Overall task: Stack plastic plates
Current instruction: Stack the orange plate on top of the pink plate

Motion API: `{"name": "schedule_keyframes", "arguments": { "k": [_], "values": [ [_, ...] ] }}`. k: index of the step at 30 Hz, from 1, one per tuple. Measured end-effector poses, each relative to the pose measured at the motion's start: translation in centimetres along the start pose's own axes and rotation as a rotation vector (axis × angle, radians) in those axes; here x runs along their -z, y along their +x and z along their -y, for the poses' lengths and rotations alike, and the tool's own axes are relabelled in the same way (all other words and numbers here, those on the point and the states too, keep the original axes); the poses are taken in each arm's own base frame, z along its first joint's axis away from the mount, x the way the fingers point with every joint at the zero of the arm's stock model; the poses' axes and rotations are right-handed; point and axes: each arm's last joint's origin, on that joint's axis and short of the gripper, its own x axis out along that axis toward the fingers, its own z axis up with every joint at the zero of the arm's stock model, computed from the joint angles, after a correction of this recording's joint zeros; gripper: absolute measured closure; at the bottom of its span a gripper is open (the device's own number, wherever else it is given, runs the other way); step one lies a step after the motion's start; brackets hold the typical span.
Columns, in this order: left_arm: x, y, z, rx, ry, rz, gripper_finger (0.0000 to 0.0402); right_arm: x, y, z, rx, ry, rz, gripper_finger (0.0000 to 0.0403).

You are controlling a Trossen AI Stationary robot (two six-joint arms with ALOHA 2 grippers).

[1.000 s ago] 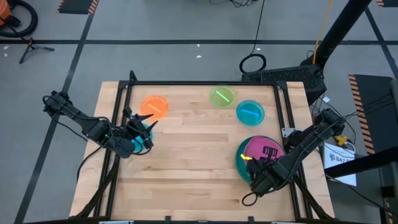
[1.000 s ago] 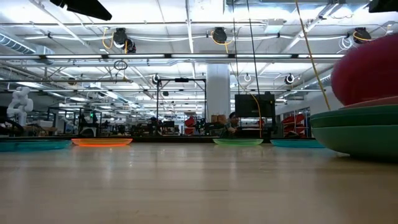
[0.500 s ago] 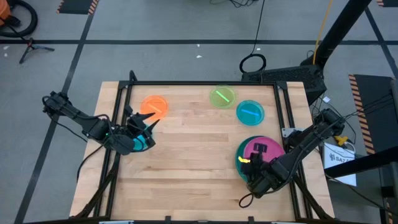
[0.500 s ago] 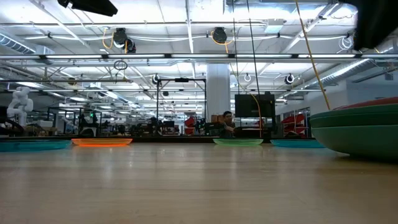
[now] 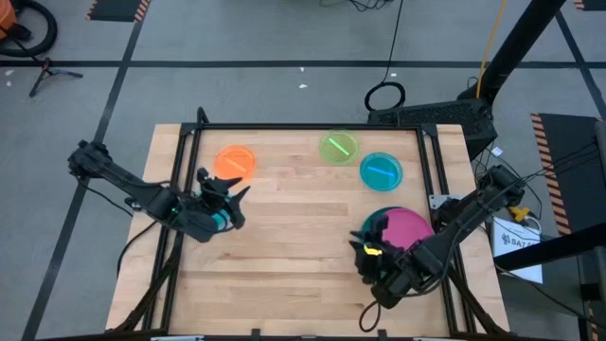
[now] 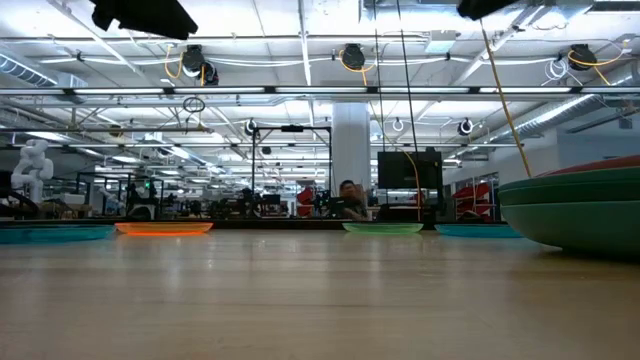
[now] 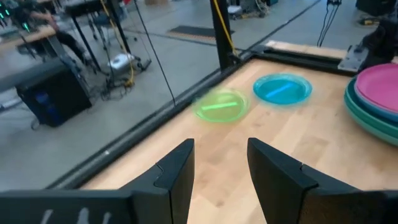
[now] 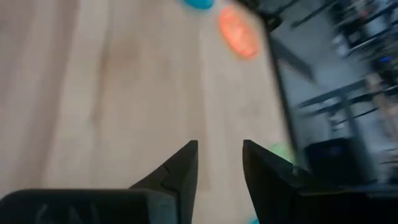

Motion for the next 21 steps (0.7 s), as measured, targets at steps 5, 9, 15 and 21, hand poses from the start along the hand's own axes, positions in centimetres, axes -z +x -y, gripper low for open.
{"name": "schedule_keyframes", "arguments": {
  "k": [5, 9, 15, 21],
  "values": [
    [1.5, 1.2, 2.1, 0.006, -0.041, -0.066, 0.0247, -0.3, 0.5, 0.6, 0.086, -0.063, 0.019, 0.0292],
    [2.9, 2.3, 3.6, -0.008, -0.082, -0.118, 0.0247, -0.3, 0.9, 0.9, 0.098, -0.096, 0.005, 0.0297],
    [4.5, 4.8, 4.4, 0.002, -0.126, -0.29, 0.0247, 0.4, 2.0, 0.9, 0.114, -0.184, -0.01, 0.0307],
    [4.7, 7.7, 3.4, -0.029, -0.077, -0.401, 0.0247, 1.8, 4.6, 2.1, 0.079, -0.137, 0.087, 0.0317]
  ]
}}
